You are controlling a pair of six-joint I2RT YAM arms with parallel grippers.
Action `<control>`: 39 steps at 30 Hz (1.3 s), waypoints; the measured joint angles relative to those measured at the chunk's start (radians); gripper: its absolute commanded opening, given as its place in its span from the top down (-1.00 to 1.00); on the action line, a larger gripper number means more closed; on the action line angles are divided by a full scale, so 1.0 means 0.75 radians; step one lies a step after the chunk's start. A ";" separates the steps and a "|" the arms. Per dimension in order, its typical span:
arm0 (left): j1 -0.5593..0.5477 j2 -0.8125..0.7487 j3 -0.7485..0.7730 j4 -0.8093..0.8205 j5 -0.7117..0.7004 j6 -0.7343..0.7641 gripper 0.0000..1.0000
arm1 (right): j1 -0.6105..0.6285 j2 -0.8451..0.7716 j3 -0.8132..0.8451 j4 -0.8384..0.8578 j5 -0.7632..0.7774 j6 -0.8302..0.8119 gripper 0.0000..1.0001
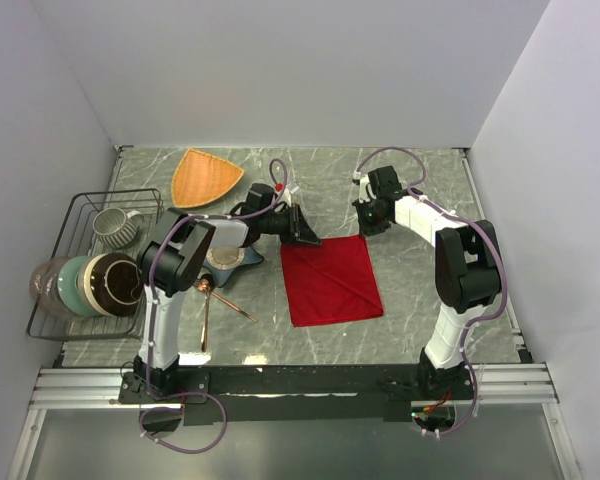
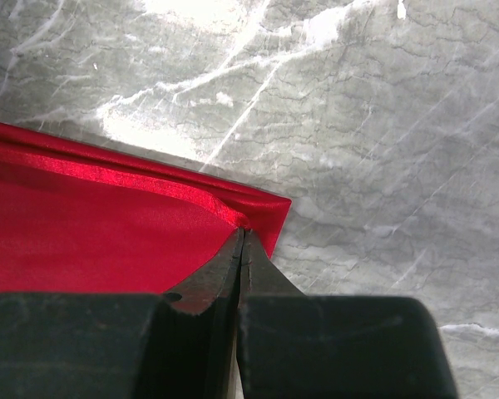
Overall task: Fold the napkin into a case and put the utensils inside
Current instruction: Fold the top corner of the square-folded napkin at the center of the board, then smooth out the upper triangle-folded napkin at the center of the board.
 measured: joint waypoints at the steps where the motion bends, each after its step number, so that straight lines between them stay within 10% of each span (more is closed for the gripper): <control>1: 0.000 0.007 0.006 -0.008 -0.003 0.001 0.67 | 0.000 0.000 -0.001 0.000 0.000 0.000 1.00; 9: 0.008 0.102 0.044 -0.069 -0.036 0.012 0.74 | 0.000 0.000 -0.002 -0.001 -0.002 0.009 0.96; 21: 0.022 0.158 0.093 -0.129 -0.025 0.038 0.81 | -0.025 -0.026 0.055 -0.103 -0.161 0.065 -0.98; 28: 0.025 0.162 0.113 -0.158 -0.025 0.054 0.82 | -0.078 -0.157 0.054 -0.100 -0.554 0.199 -1.00; 39: 0.025 0.162 0.113 -0.158 -0.023 0.068 0.83 | 0.098 -0.186 -0.368 0.532 -1.035 0.869 -1.00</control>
